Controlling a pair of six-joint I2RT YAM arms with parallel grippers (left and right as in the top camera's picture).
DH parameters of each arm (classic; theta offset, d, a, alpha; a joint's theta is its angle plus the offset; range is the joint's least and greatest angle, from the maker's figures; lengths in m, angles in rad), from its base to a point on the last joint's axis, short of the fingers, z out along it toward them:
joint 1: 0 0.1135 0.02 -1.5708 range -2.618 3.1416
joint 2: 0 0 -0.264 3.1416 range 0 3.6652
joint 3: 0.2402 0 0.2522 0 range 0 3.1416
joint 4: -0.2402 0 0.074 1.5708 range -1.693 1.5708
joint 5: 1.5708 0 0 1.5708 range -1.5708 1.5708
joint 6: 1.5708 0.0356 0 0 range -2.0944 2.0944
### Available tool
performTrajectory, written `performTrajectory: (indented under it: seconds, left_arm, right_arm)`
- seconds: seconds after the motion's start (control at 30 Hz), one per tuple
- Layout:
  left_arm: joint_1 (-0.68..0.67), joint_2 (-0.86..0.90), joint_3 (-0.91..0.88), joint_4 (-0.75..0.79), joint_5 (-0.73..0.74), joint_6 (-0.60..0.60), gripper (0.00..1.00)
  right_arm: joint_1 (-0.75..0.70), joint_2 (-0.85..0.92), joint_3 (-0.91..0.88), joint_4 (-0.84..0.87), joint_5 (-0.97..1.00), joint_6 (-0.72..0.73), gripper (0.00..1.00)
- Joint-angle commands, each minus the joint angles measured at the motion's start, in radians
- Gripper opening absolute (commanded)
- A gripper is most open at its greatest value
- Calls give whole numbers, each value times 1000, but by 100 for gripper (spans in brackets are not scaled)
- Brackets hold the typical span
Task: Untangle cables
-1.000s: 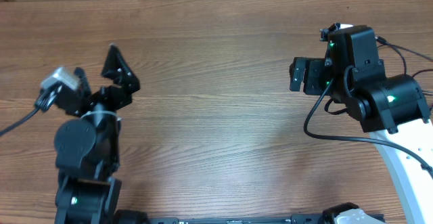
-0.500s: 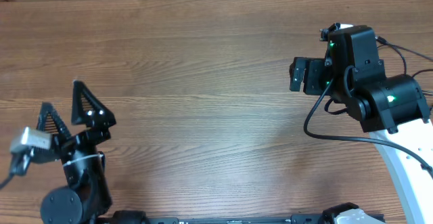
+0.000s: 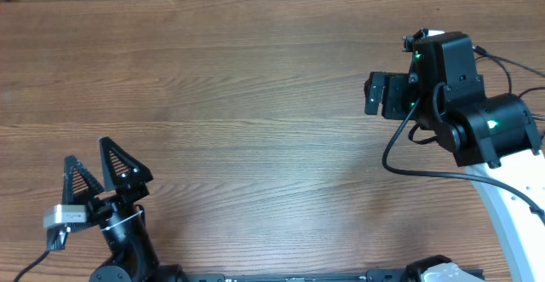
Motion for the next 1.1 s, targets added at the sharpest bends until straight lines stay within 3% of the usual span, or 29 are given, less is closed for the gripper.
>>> performTrajectory:
  seconds: [0.0, 0.43, 0.8, 1.07]
  left_arm:
    - [48, -42, -42, 8, -9, 6, 100]
    - [63, -79, -223, 11, 10, 4, 100]
    - [63, -79, -229, -334, 46, -65, 99]
    - [63, -79, -228, -330, 77, -28, 99]
  right_arm:
    - [2, -17, -2, 5, 0, 4, 100]
    - [2, -17, -2, 5, 0, 4, 100]
    - [2, -17, -2, 5, 0, 4, 100]
    - [2, -17, -2, 5, 0, 4, 100]
